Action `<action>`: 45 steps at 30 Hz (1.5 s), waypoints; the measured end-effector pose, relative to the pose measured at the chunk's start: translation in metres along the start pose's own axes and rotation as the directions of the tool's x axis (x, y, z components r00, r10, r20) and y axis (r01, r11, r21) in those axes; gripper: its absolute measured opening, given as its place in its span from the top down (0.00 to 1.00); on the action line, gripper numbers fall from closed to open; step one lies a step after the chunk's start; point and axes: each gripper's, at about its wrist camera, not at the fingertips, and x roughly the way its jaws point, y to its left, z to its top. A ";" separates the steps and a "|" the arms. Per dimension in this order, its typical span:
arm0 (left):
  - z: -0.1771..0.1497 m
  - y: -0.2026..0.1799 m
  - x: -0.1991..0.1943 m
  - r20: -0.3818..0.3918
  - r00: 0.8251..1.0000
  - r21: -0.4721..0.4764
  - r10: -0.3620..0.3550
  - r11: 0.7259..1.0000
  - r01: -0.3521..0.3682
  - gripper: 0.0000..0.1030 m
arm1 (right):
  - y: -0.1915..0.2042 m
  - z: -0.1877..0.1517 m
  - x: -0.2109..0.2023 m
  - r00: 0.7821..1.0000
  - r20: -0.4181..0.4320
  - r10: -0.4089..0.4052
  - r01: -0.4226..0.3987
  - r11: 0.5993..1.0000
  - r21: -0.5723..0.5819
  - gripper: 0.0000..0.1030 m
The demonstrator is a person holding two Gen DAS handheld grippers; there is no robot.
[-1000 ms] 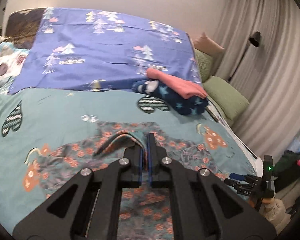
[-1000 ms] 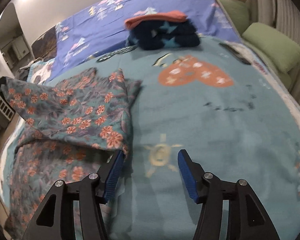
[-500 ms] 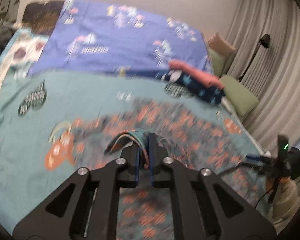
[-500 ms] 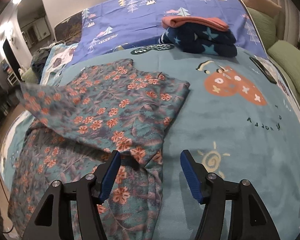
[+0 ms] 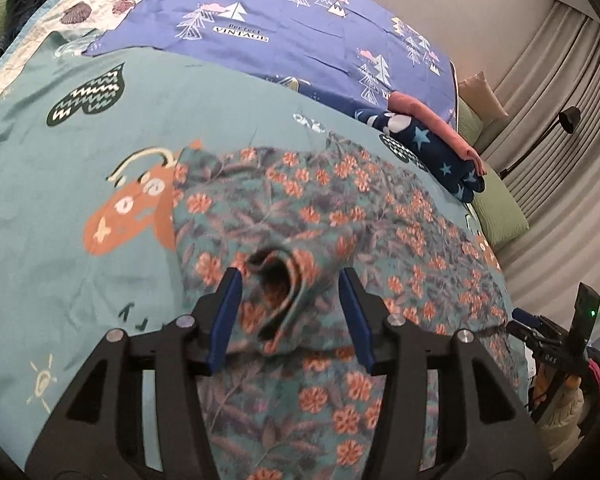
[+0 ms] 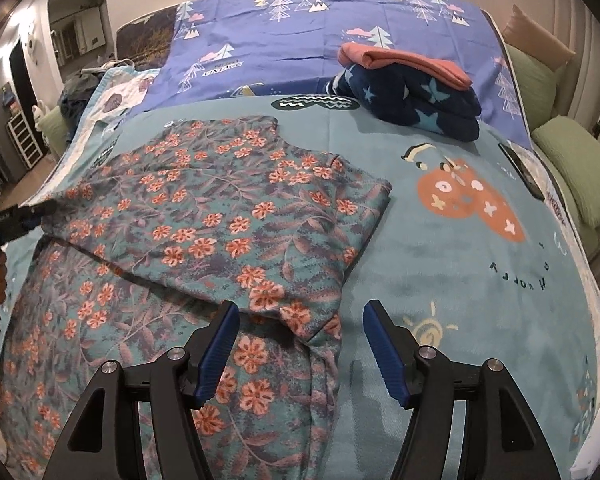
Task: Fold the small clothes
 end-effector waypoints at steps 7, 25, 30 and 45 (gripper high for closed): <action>0.011 -0.001 0.015 -0.022 0.999 0.030 0.046 0.999 -0.045 0.49 | 0.005 0.004 0.000 1.000 0.010 -0.026 0.026 0.999 -0.028 0.35; 0.025 0.002 0.042 -0.083 0.995 -0.017 -0.046 0.999 0.045 0.49 | -0.025 0.034 0.017 0.999 0.039 -0.030 0.027 0.997 0.070 0.30; 0.043 -0.008 0.023 0.038 0.992 -0.007 -0.117 0.993 0.117 0.92 | -0.031 0.040 0.020 0.998 0.043 -0.034 0.030 0.995 0.095 0.30; 0.034 0.019 0.033 0.005 0.998 0.042 0.067 0.997 -0.067 0.61 | -0.047 0.045 0.040 1.000 -0.001 0.001 -0.001 0.988 0.154 0.30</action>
